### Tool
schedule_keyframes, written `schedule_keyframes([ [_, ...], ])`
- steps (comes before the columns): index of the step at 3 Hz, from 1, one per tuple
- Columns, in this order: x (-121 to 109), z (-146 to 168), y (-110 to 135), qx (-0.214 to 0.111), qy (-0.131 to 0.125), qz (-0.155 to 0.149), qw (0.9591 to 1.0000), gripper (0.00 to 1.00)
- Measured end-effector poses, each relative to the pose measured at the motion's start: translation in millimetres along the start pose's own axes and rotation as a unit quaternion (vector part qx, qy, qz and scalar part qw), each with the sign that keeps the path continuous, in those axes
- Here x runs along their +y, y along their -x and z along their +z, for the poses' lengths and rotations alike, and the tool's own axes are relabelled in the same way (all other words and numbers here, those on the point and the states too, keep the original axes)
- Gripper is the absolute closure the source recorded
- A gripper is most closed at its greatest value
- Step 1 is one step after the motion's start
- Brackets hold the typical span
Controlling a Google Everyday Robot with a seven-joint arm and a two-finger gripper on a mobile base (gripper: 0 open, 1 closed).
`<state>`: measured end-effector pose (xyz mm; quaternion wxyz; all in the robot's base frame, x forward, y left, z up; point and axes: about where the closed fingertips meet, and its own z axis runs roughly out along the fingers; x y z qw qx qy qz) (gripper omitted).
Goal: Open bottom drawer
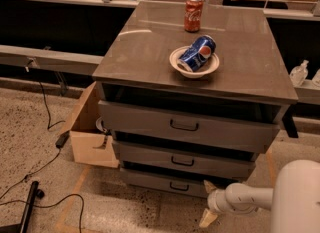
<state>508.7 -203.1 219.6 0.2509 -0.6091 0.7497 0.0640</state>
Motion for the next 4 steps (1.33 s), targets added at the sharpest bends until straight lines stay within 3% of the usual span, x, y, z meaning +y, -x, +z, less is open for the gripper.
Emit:
schedule_keyframes([
  [2,-22,27,1,-0.014,-0.012,-0.009,0.9998,0.0],
  [4,-27,41,-4,-0.012,-0.008,0.005,0.9999,0.5],
])
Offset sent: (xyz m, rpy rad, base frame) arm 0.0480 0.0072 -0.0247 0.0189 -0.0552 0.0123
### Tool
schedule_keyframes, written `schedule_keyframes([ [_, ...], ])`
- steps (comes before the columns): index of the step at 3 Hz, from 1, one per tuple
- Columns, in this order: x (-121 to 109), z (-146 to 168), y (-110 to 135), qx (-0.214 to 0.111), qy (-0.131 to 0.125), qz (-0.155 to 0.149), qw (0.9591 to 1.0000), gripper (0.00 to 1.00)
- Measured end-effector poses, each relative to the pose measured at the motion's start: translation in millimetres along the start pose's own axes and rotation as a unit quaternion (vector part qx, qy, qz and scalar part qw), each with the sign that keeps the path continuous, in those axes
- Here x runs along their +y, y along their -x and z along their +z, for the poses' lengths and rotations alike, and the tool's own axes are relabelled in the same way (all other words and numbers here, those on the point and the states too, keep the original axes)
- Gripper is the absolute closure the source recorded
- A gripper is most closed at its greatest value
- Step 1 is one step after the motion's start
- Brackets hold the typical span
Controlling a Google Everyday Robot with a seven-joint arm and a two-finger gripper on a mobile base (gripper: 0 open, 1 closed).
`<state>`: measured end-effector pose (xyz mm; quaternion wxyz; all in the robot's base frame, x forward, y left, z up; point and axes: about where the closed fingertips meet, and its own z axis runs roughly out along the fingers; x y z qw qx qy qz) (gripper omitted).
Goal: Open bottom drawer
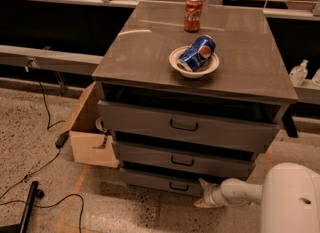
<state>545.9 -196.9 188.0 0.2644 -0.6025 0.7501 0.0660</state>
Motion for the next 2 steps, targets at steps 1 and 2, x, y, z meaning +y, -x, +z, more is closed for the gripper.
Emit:
schedule_keyframes([
  [1,5.6,-8.0,1.9,-0.003,0.016,0.009,0.9998,0.72],
  [2,8.3,-11.9,0.9,-0.002,0.02,0.014,0.9997,1.0],
])
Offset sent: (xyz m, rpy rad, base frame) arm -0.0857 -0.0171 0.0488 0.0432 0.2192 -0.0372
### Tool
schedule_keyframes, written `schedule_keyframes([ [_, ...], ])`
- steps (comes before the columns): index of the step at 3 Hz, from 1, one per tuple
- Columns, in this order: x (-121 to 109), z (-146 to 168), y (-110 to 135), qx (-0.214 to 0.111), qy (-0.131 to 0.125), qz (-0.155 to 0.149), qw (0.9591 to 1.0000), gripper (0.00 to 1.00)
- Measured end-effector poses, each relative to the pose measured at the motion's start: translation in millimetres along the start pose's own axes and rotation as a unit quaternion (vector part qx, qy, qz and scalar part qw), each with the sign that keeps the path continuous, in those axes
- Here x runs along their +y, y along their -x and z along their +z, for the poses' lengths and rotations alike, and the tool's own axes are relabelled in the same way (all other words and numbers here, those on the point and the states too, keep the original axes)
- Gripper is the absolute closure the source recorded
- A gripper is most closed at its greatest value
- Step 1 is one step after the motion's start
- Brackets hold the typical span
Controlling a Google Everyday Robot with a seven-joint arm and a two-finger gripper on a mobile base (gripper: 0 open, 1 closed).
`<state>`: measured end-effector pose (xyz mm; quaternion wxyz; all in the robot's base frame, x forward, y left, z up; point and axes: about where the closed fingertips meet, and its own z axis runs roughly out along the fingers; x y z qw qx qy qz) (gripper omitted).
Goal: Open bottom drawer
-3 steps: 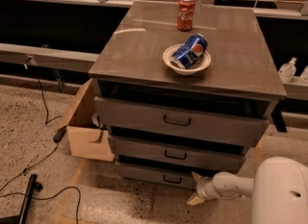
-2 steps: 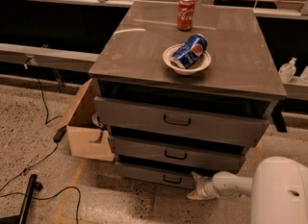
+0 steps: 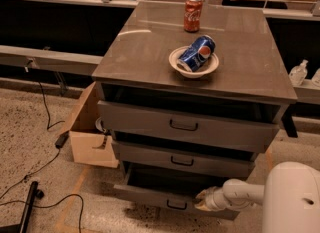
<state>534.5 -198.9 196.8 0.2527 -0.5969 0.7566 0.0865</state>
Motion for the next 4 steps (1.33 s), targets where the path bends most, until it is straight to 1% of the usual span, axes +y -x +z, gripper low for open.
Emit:
schedule_keyframes([
  [1,41,-21,0,0.002,0.038,0.036,0.9986,1.0],
  [2,41,-20,0,0.002,0.038,0.036,0.9986,0.82],
  [3,57,-42,13,-0.009,0.053,0.055,0.997,0.57],
  [4,61,-67,26,-0.016,0.058,0.07,0.9957,0.35],
])
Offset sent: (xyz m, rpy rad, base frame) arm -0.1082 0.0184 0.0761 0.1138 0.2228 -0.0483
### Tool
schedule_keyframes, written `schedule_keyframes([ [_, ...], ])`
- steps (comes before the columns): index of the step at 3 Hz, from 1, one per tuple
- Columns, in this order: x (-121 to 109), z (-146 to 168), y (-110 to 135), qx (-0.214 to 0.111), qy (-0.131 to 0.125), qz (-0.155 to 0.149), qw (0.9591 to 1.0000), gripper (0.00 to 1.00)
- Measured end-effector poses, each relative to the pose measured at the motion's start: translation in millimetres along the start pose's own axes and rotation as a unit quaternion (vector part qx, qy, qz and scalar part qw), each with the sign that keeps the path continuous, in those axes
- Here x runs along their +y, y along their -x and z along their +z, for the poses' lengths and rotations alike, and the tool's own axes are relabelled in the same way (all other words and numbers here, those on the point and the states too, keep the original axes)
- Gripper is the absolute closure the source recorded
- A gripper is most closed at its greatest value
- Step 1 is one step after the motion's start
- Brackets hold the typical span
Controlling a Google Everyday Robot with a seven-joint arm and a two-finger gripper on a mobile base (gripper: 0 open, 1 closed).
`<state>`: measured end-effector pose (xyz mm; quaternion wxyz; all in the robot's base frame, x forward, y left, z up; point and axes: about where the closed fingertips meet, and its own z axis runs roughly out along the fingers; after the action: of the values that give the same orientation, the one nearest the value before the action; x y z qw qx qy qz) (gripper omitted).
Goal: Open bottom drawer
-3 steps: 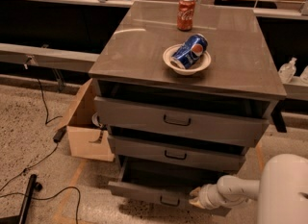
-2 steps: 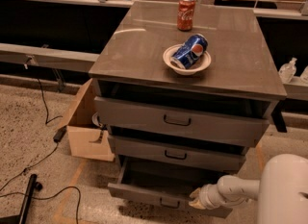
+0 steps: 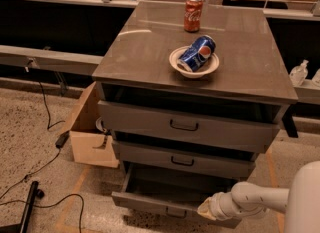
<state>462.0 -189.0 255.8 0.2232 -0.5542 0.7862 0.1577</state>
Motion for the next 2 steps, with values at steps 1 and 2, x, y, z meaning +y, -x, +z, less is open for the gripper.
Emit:
schedule_keyframes([
  [1,-1,-15,9,-0.011,-0.009,0.005,0.9999,0.37],
  [2,-13,-13,13,-0.021,-0.025,-0.001,0.9995,0.61],
])
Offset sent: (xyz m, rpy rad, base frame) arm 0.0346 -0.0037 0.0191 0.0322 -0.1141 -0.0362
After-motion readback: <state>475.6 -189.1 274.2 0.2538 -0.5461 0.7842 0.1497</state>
